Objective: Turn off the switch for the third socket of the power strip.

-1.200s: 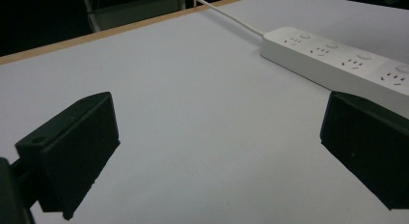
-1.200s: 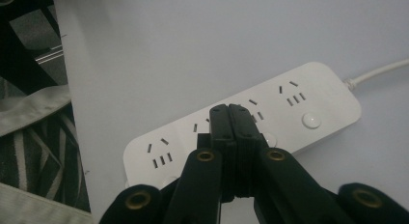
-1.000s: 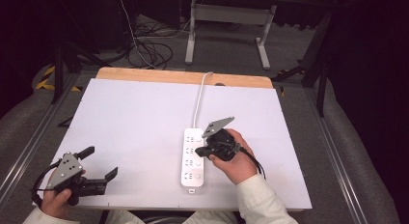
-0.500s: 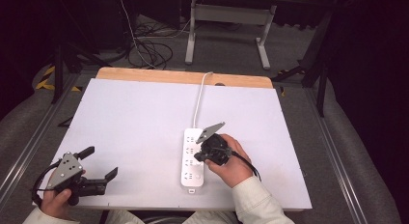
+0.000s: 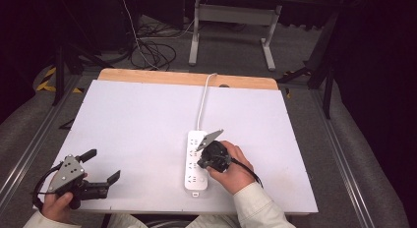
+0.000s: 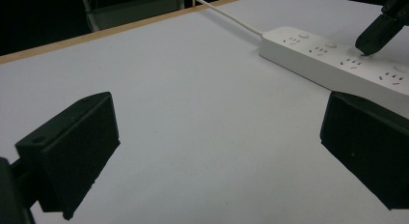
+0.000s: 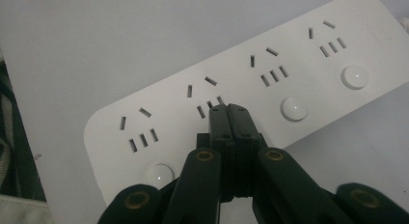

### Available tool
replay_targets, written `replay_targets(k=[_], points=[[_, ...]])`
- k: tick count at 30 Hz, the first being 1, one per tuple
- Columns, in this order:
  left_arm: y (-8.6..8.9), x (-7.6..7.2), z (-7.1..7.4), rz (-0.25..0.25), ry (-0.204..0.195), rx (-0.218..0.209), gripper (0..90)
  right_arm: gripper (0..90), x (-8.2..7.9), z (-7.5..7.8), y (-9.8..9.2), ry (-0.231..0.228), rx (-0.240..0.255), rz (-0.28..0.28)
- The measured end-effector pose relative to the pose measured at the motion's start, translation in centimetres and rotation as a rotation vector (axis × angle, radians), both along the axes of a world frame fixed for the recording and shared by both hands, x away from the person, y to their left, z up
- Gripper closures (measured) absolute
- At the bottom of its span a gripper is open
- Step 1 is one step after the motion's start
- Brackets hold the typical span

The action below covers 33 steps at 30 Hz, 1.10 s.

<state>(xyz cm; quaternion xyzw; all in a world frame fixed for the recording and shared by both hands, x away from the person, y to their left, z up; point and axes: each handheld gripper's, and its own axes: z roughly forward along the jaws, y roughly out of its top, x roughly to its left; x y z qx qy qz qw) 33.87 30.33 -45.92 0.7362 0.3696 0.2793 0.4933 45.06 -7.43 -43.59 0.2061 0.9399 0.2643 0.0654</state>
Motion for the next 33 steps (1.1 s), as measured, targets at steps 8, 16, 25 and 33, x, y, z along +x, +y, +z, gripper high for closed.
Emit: replay_targets(k=[8,16,25,33], points=[[-0.01,-0.01,-0.01,0.0,0.003,-0.001,0.4,90.0,-0.04,-0.1,0.05,-0.008,0.001,-0.005],[-0.03,-0.02,-0.01,0.0,0.002,0.0,0.4,90.0,-0.23,-0.25,0.17,-0.017,-0.011,-0.009],[-0.07,-0.04,0.0,-0.002,-0.001,0.009,0.4,90.0,-0.31,-0.35,0.33,-0.006,-0.015,-0.036],[-0.08,-0.05,-0.01,-0.002,-0.001,0.011,0.4,90.0,-0.46,-0.3,0.54,-0.018,-0.034,-0.04]])
